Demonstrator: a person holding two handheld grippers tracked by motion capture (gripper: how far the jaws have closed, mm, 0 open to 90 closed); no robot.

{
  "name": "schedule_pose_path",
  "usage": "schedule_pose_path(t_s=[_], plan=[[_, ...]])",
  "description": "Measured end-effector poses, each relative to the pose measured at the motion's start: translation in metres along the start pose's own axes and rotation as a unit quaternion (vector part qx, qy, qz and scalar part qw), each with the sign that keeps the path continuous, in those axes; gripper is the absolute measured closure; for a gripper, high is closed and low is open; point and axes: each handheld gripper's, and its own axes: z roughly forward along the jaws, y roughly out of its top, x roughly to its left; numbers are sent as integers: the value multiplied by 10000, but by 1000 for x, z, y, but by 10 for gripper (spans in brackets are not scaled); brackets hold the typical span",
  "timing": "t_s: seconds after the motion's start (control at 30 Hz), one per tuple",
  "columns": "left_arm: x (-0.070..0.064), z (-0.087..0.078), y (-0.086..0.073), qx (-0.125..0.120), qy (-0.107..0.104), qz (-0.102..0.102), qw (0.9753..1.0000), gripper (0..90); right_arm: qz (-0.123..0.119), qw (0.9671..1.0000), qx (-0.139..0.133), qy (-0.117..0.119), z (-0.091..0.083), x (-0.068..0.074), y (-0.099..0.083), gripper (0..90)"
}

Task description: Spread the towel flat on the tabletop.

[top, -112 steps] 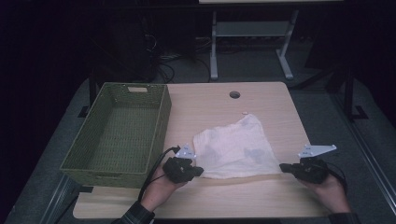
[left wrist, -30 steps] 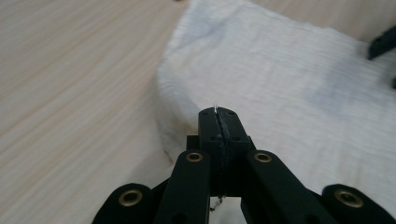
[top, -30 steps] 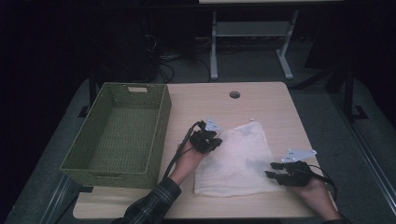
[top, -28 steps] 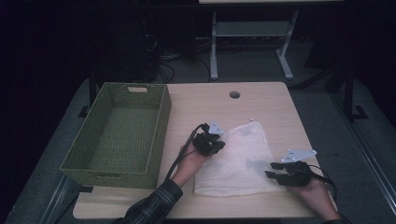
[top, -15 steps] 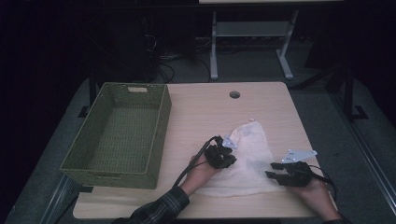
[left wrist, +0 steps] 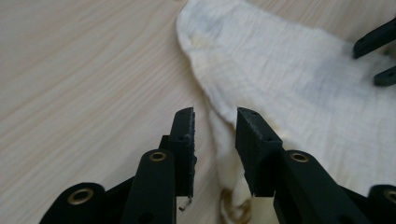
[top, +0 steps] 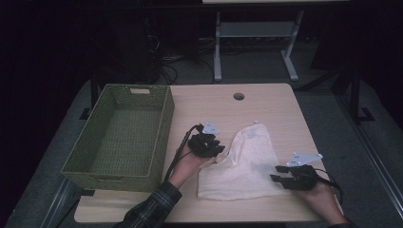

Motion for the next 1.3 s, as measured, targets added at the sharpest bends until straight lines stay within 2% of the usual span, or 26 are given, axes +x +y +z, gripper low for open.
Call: schedule_pose_path(t_s=[0.2,0.4,0.5,0.67,0.77,0.97,1.13,1.3], plan=[[-2,5,-11,272,-163,-65,9995,607,-11,10000,-3,-10,0,0,0,563],[-14,8,-20,462,-280,75,9985,556,-6,10000,-2,-11,0,0,0,563],[-21,9,-25,544,-233,199,9980,536,-2,10000,0,-18,0,0,0,563],[-26,2,-26,379,-170,241,9988,538,-7,10000,2,-16,0,0,0,563],[-31,-1,-26,294,-195,287,9990,577,-10,10000,0,-19,0,0,0,563],[-34,10,-31,578,-188,387,9974,613,-4,10000,2,-18,0,1,0,562],[-36,10,-30,555,-129,499,9971,779,-2,10000,4,-21,0,1,0,563],[-33,5,-27,481,-118,438,9978,847,0,10000,5,-21,0,1,0,562]])
